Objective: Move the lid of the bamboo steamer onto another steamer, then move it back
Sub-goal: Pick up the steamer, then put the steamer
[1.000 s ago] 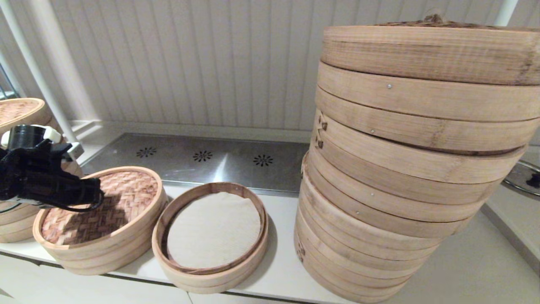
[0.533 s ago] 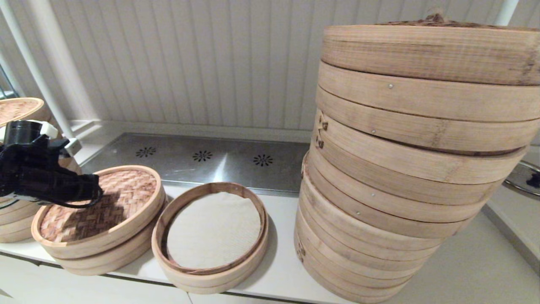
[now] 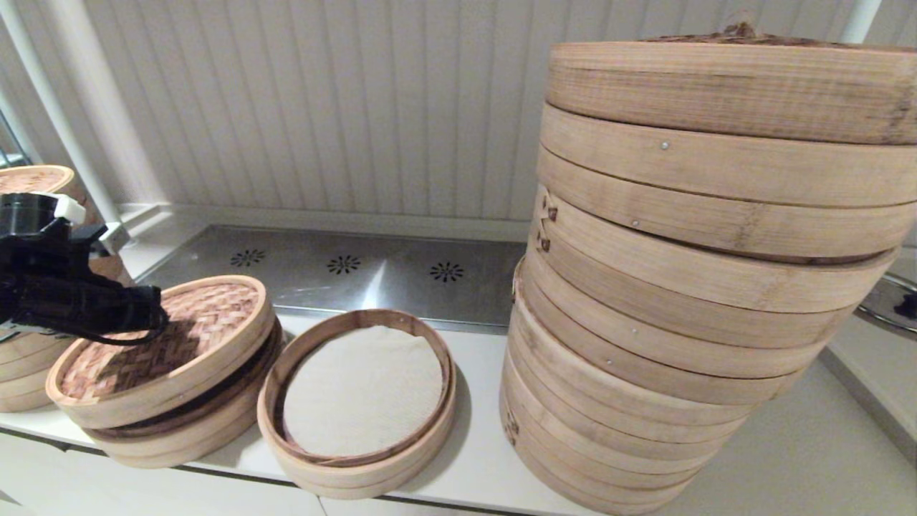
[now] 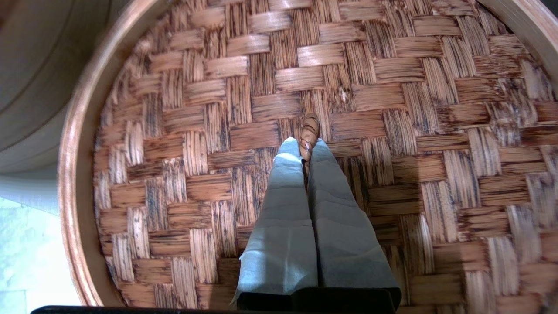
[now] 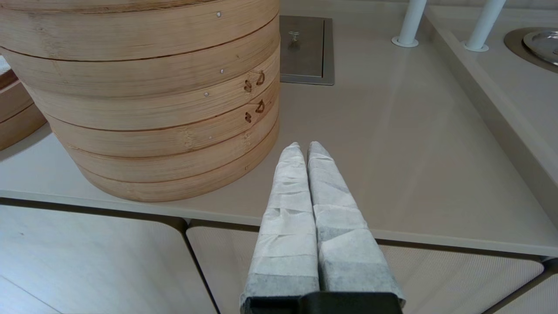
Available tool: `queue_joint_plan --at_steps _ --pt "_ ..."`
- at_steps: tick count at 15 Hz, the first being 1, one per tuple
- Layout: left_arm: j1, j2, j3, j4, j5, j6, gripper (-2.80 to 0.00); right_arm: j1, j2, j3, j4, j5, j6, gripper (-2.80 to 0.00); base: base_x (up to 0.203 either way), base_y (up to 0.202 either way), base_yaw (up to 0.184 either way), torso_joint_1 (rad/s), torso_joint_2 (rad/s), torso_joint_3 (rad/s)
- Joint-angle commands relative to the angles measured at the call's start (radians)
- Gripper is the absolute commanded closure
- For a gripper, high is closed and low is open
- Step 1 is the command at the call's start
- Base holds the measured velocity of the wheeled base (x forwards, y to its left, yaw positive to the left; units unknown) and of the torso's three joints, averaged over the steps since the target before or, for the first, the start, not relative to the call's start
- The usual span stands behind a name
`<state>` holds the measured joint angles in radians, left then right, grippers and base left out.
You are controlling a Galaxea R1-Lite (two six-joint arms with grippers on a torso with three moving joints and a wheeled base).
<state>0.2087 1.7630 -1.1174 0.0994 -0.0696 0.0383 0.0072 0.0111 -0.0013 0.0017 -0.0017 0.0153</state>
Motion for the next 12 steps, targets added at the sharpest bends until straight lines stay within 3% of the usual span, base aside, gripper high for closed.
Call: queue_joint_plan --at_steps 1,9,12 --pt "0.000 -0.021 -0.001 0.000 -0.001 0.000 0.00 0.000 0.000 0.001 0.000 0.000 0.000 0.00 0.000 0.000 0.000 0.000 0.00 0.000" --pt "-0.017 -0.038 -0.027 0.005 -0.002 -0.017 0.00 0.000 0.000 0.000 0.000 0.000 0.000 0.00 0.000 0.000 0.000 0.000 0.00 0.000" --pt "-0.073 -0.048 -0.035 0.004 -0.001 -0.058 0.00 0.000 0.000 0.000 0.000 0.000 0.000 0.00 0.000 0.000 0.000 0.000 0.00 0.000"
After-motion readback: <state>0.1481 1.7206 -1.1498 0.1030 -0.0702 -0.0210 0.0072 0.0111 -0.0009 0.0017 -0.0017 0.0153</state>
